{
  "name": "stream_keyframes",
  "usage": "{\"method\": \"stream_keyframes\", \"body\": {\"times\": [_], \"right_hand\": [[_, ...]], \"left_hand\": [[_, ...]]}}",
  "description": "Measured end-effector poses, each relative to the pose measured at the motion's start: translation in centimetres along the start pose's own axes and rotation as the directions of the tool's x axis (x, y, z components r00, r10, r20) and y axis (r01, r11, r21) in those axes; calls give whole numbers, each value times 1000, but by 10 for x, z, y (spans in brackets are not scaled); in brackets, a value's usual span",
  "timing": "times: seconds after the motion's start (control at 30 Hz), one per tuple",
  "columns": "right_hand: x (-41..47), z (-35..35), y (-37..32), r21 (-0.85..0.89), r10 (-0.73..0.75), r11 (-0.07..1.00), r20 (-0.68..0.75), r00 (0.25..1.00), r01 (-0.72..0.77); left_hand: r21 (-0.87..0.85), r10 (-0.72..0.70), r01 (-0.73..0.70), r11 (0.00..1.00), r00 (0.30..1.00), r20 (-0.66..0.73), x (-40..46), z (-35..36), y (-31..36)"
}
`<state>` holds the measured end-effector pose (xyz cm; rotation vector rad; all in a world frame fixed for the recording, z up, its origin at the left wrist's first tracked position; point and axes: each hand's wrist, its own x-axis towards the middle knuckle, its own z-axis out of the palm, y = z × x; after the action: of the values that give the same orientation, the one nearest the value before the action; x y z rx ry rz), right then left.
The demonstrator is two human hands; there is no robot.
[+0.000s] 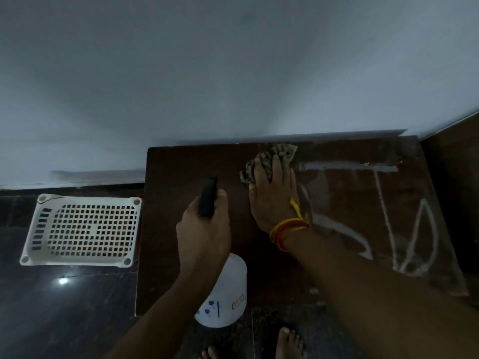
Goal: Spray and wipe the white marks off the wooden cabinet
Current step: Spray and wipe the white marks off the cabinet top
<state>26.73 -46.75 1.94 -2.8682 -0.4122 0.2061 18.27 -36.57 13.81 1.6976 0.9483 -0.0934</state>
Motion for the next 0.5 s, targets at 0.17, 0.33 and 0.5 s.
{"method": "stream_keyframes", "body": {"times": [0.17, 0.33, 0.5], "right_hand": [[38, -4, -2, -19, -2, 1000, -52, 999, 1], [49, -6, -10, -35, 42, 998, -34, 999, -43], [50, 1, -47, -24, -182, 983, 21, 983, 183]], "left_hand": [[-19, -3, 3, 1000, 1000, 15, 3, -5, 1], [-5, -11, 11, 1000, 1000, -11, 3, -8, -8], [-13, -2, 2, 1000, 1000, 0, 2, -7, -11]]}}
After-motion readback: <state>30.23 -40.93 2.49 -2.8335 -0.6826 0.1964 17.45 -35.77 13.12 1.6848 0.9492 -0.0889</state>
